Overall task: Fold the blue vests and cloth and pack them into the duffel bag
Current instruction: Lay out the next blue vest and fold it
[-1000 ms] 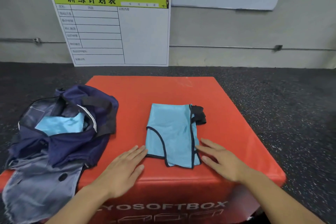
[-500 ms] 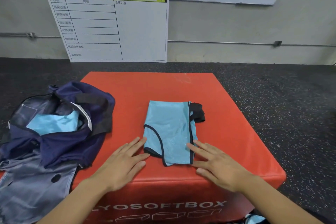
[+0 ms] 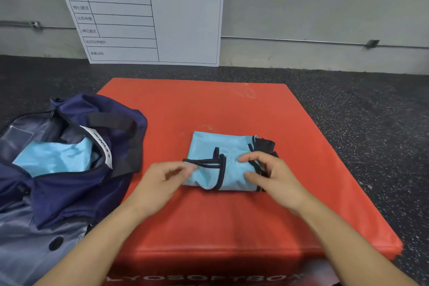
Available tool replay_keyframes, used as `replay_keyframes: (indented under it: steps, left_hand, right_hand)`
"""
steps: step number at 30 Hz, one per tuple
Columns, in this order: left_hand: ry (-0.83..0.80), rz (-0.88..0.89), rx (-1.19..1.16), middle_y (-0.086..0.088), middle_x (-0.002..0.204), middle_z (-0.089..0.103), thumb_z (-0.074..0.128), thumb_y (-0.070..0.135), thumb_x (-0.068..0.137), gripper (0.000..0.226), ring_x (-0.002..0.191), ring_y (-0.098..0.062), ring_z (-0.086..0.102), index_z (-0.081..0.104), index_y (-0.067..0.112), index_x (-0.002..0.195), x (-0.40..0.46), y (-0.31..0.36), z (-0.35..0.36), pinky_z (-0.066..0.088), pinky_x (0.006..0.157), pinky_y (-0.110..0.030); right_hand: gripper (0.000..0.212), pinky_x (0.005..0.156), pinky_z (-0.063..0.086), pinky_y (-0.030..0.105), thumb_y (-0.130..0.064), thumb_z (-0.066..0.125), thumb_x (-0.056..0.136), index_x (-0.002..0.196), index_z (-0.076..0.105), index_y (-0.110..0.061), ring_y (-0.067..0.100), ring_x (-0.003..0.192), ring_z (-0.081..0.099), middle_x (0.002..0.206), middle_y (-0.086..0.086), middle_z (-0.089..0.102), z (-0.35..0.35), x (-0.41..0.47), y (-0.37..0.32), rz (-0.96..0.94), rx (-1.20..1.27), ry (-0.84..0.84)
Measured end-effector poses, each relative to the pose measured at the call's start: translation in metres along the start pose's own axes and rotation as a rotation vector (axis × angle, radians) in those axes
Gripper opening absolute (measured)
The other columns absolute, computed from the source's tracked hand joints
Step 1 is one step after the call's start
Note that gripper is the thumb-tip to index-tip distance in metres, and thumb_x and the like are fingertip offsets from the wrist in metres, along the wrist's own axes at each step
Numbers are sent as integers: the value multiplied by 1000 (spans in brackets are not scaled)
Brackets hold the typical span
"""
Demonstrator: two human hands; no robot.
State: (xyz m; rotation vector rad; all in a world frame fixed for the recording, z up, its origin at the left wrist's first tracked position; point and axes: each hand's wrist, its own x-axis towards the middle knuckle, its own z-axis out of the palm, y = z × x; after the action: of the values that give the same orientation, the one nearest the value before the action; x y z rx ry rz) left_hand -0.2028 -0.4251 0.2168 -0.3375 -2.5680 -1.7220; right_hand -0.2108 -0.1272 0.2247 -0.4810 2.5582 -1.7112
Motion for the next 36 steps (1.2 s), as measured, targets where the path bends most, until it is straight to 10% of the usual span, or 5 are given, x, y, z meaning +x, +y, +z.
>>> replay_keyframes:
  steps: [5,12,26,34,36]
  left_hand:
    - [-54,-217,-99,8,73,61,77,32,87,35,67,-6,48,67,31,121,17,-21,10,42,70,-18]
    - [-243,-109,107,23,116,71,65,21,98,23,111,14,59,75,29,118,19,-20,6,36,94,-2]
    - [-176,-153,182,12,137,58,62,22,100,35,129,1,50,64,19,134,-1,-4,14,34,112,-17]
    - [-180,-187,195,18,76,56,62,17,99,29,59,10,57,66,27,127,-49,-3,17,44,62,-11]
    - [-181,-178,197,11,93,68,65,20,98,34,56,3,53,65,31,130,-53,-5,16,43,62,-11]
  right_hand:
    - [55,109,45,34,-14,73,90,134,59,-44,9,116,60,127,-13,63,8,29,26,246,-197,42]
    - [36,113,27,15,-43,50,105,141,57,-44,-23,126,40,136,-36,51,-7,20,3,358,-67,-233]
    - [48,115,35,26,-6,67,91,127,66,-37,2,135,48,140,-16,57,9,-3,17,275,-239,-73]
    - [53,91,38,7,-7,68,90,133,63,-37,1,133,45,147,-16,48,10,-38,12,342,-241,-188]
    - [55,86,37,3,-6,67,90,134,62,-37,0,131,47,148,-16,49,10,-40,10,312,-278,-190]
